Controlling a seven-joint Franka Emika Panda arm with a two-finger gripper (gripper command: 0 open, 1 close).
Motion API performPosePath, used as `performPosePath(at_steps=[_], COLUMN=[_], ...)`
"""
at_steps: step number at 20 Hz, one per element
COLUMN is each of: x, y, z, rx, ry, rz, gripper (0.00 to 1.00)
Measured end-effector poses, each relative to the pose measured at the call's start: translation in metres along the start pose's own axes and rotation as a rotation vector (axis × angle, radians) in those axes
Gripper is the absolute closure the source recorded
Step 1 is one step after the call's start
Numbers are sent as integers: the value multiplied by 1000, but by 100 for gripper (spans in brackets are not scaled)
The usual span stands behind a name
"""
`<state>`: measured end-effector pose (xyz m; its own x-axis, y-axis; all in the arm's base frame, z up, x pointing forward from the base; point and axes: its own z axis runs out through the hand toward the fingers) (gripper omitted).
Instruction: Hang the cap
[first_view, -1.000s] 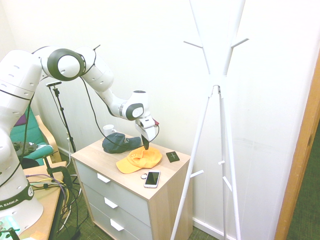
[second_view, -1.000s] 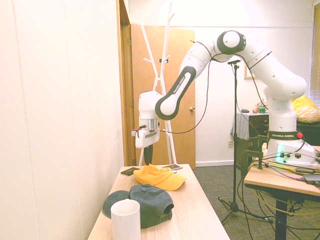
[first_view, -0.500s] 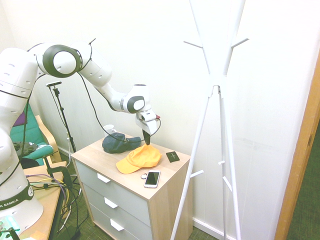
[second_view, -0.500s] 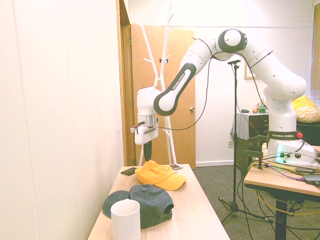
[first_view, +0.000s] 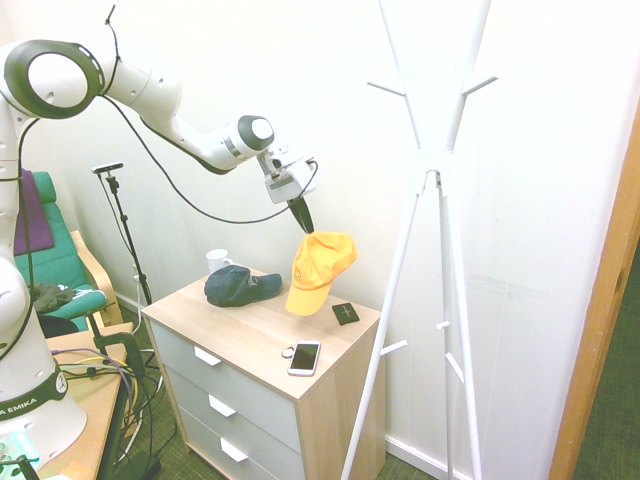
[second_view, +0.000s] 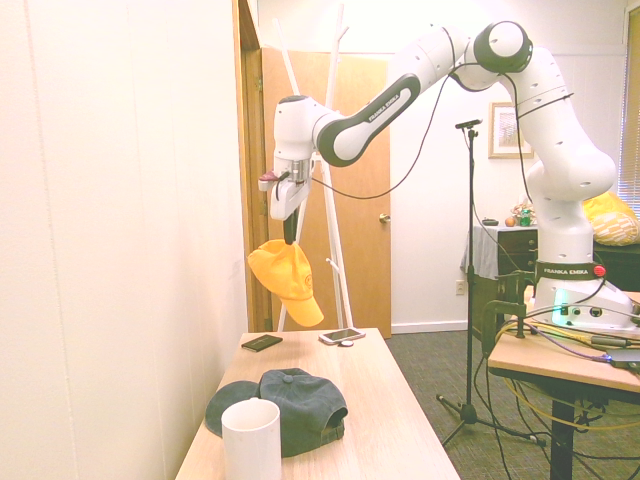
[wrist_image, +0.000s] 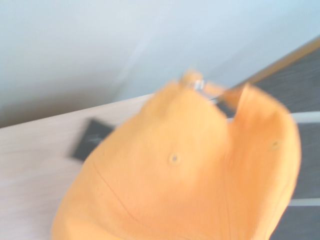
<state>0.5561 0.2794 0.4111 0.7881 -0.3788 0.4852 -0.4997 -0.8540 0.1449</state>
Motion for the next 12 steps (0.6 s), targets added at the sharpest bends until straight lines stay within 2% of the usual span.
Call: performPosePath(at_steps=[7,12], x=[69,98], y=[86,137], z=[-90,-141], rx=[-155,-256], ry=[255,381], rz=[36,42], gripper=[100,100])
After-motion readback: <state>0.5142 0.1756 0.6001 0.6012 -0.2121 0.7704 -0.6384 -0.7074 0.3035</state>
